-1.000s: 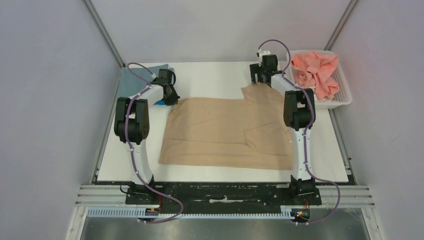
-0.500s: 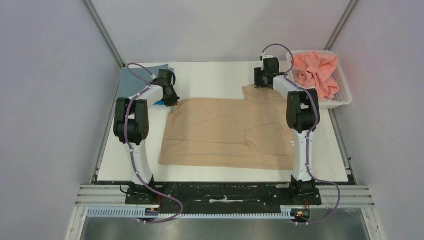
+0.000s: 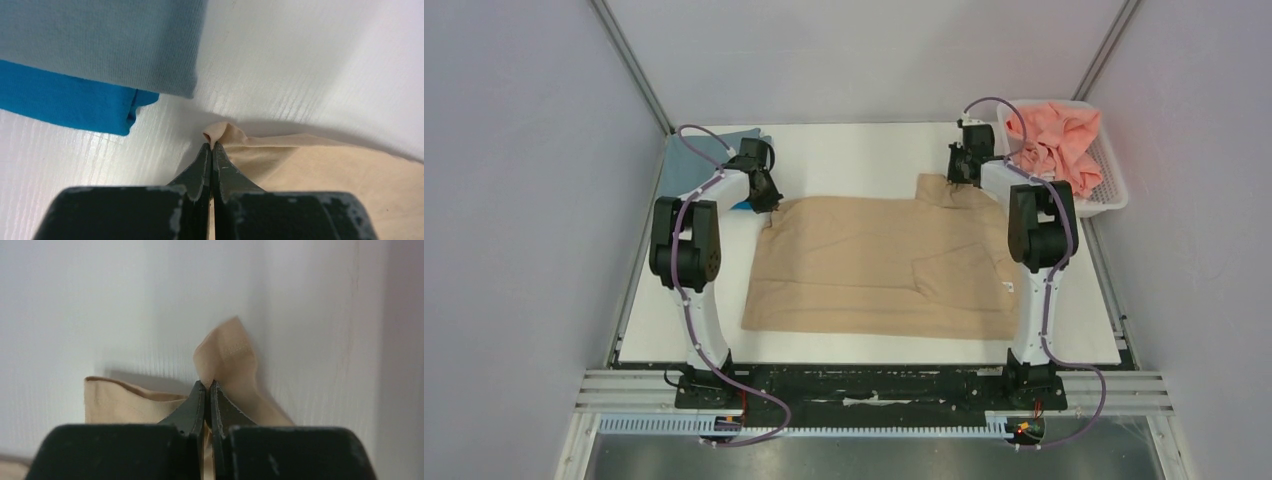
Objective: Fold and stack the t-shirts
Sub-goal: Grab the side of the flattened tshirt furthest away from the robot with both arms, then fold the other side of the tshirt into a rectangle
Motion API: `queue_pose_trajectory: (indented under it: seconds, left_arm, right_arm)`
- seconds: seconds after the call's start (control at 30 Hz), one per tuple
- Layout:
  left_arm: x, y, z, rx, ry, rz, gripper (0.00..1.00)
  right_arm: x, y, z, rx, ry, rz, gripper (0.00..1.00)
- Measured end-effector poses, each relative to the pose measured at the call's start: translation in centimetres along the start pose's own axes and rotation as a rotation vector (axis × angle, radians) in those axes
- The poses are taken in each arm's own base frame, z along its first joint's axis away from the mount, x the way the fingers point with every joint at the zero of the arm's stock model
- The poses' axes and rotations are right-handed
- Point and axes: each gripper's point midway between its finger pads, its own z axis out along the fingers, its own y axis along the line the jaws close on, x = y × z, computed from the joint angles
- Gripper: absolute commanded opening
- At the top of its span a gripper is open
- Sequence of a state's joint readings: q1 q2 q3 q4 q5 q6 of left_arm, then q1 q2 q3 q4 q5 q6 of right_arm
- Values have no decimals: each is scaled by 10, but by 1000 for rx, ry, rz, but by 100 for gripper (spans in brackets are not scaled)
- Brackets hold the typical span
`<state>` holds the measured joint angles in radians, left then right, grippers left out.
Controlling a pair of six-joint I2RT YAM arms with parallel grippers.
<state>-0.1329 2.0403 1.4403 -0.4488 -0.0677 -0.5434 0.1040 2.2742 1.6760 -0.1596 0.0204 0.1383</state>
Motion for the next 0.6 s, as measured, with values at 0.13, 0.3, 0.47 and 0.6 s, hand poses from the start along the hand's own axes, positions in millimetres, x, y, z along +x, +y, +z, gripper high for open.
queue_pose_trajectory:
  seconds: [0.13, 0.3, 0.47, 0.6]
  left_arm:
    - [-1, -1, -12, 12, -14, 18, 2]
    - [6, -6, -39, 52, -39, 31, 2]
    - [20, -2, -58, 76, -48, 38, 2]
    - [38, 9, -70, 74, -43, 41, 2]
  right_arm:
    - [24, 0, -36, -8, 2, 17, 0]
    - [22, 4, -96, -31, -96, 33, 0]
    - [26, 17, -150, -67, -194, 24, 0]
    - [45, 23, -182, -84, -218, 6, 0]
